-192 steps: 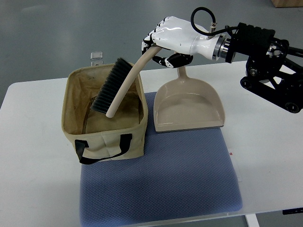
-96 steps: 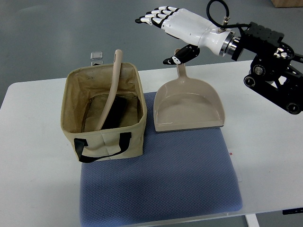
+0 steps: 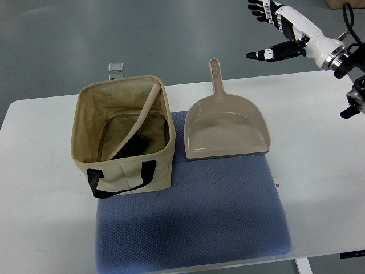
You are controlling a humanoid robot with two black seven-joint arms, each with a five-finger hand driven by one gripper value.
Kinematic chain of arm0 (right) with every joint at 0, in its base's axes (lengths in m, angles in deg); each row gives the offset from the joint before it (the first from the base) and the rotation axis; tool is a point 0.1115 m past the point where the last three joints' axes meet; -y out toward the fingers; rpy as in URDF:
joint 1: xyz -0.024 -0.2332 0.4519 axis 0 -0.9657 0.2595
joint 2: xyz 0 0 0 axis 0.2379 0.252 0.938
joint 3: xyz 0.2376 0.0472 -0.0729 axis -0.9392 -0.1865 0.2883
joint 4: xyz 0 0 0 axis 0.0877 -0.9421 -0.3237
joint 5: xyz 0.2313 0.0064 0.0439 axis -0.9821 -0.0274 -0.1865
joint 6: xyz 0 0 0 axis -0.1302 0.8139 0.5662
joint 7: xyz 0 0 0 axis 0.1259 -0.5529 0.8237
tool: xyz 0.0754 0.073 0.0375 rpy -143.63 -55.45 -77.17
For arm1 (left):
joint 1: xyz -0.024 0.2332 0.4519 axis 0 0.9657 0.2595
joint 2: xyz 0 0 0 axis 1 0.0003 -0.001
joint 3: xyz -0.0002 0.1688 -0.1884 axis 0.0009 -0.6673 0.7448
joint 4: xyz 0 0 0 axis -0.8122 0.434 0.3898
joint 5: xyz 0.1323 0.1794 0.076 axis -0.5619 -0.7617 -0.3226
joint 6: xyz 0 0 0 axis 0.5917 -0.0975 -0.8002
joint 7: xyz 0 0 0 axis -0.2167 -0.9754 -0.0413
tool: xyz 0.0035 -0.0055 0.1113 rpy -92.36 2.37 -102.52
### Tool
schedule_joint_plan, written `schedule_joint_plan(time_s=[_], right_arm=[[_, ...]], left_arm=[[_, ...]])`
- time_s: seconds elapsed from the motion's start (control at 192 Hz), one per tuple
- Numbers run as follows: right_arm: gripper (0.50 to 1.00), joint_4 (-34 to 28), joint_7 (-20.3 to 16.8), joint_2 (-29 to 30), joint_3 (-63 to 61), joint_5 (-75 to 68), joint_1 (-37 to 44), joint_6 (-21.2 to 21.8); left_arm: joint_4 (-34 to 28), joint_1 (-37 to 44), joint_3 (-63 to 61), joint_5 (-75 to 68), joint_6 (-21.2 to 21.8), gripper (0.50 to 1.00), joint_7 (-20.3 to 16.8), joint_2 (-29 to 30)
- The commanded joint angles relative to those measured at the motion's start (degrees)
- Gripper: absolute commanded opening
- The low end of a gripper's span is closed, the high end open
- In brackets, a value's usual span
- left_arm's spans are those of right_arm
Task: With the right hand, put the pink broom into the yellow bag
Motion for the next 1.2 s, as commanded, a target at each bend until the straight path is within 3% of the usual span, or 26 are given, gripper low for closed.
schedule_joint_plan(time_s=[0.0, 0.104, 0.369, 1.196], right_arm=[[0.926, 4.5, 0.0, 0.7, -2.2, -9.0, -2.6, 3.7], [0.926, 8.5, -0.1, 2.2, -3.9, -19.4, -4.3, 6.7], [0.926, 12.4, -0.2, 5.1, -4.3, -34.4, -8.3, 7.0], [0.930, 14.3, 0.1, 10.3, -4.2, -37.4, -13.5, 7.4]], left_arm=[[0.0, 0.0, 0.0, 0.0, 0.0, 1.000, 0.0, 0.0], [0.0, 0.0, 0.0, 0.0, 0.0, 1.000, 0.0, 0.0], [0.0, 0.0, 0.0, 0.0, 0.0, 1.000, 0.0, 0.0], [0.0, 0.0, 0.0, 0.0, 0.0, 1.000, 0.0, 0.0]])
